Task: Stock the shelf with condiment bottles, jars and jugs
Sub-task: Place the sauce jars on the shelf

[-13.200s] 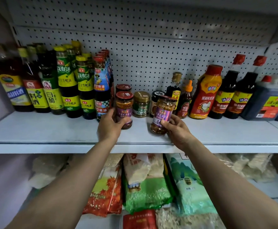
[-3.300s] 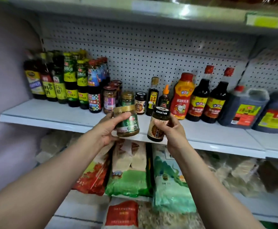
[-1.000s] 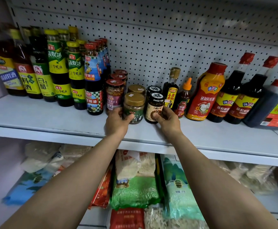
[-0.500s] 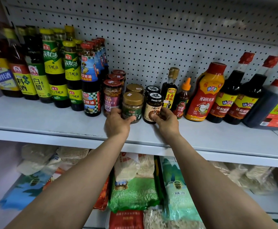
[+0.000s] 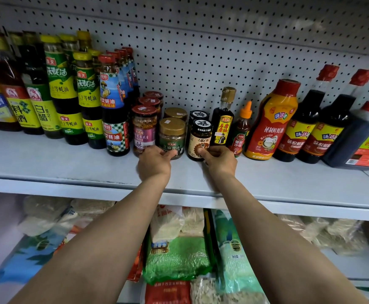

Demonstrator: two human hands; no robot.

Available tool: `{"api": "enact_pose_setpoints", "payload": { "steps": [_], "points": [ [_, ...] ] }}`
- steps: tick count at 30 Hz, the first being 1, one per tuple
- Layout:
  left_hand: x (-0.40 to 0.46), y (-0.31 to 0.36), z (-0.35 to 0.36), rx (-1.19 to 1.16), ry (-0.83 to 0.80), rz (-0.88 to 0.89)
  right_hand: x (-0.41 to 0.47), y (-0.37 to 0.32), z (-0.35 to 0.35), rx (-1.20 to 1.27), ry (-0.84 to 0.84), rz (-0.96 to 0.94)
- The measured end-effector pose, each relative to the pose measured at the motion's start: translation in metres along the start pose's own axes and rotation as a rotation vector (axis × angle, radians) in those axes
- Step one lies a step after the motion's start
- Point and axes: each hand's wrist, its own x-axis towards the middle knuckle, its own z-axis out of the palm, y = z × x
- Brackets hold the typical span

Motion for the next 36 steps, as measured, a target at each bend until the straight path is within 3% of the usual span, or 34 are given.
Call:
{"api": "enact_pose_setpoints", "payload": {
  "steps": [30,34,36],
  "points": [
    [0.003,0.006,0.002,0.139,0.005,0.012,-0.008,-0.014,0.01,-0.237,0.09,0.029],
    [0.003,-0.005,-0.017,0.019,-0.062,0.069,-0.019,-0.017,0.006,-0.167,0.105,-0.003],
    [0.011,-0.021,-0.038,-0.087,0.003,0.063,-0.028,-0.019,0.012,-0.147,0.106,-0.031]
  ]
}}
